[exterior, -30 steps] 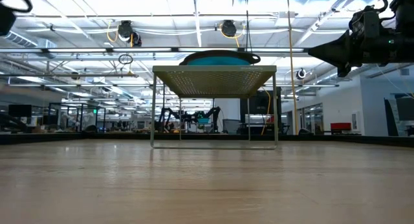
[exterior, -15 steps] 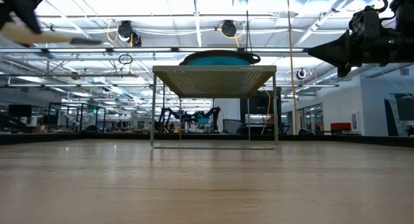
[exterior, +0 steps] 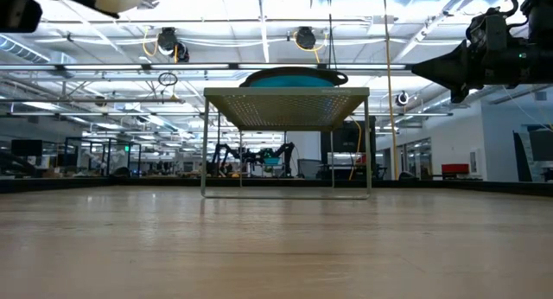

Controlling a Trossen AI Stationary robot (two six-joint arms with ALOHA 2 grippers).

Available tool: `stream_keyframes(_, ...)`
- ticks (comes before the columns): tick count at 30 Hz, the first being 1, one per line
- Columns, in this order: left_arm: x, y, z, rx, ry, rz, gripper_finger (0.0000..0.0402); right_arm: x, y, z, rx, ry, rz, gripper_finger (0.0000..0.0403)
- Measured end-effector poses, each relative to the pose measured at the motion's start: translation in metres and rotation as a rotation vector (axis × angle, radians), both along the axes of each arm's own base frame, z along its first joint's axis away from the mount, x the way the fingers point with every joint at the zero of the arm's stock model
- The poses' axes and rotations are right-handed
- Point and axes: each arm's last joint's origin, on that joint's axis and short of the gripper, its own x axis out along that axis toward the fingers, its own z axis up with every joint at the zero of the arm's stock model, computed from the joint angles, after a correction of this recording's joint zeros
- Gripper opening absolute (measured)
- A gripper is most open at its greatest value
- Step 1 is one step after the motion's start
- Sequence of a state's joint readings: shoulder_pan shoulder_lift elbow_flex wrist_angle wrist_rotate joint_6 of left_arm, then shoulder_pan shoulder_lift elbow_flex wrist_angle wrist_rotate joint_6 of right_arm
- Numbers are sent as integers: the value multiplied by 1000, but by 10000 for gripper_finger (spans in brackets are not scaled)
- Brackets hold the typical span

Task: Pick & Place Fruit
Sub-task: Put the yellow knife on the shelf

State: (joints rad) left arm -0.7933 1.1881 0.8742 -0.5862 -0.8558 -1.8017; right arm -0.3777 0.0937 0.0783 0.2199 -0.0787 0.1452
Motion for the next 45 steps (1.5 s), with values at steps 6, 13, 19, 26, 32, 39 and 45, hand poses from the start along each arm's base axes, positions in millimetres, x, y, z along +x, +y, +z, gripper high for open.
stream_keyframes(6, 9, 2, 5, 44, -39, -19, 65, 0, 0, 0, 0, 0, 0, 0)
stream_keyframes(13, 11, 3, 6, 46, -47, -17, 65, 0, 0, 0, 0, 0, 0, 0)
stream_keyframes(19, 15, 0, 11, 120, -69, -83, 65, 0, 0, 0, 0, 0, 0, 0)
stream_keyframes(26, 23, -7, 29, 286, -188, -180, 65, 0, 0, 0, 0, 0, 0, 0)
stream_keyframes(32, 29, -11, 47, 419, -301, -234, 65, 0, 0, 0, 0, 0, 0, 0)
stream_keyframes(39, 30, -13, 64, 521, -403, -246, 65, 0, 0, 0, 0, 0, 0, 0)
stream_keyframes(45, 30, -13, 74, 586, -459, -240, 65, 0, 0, 0, 0, 0, 0, 0)
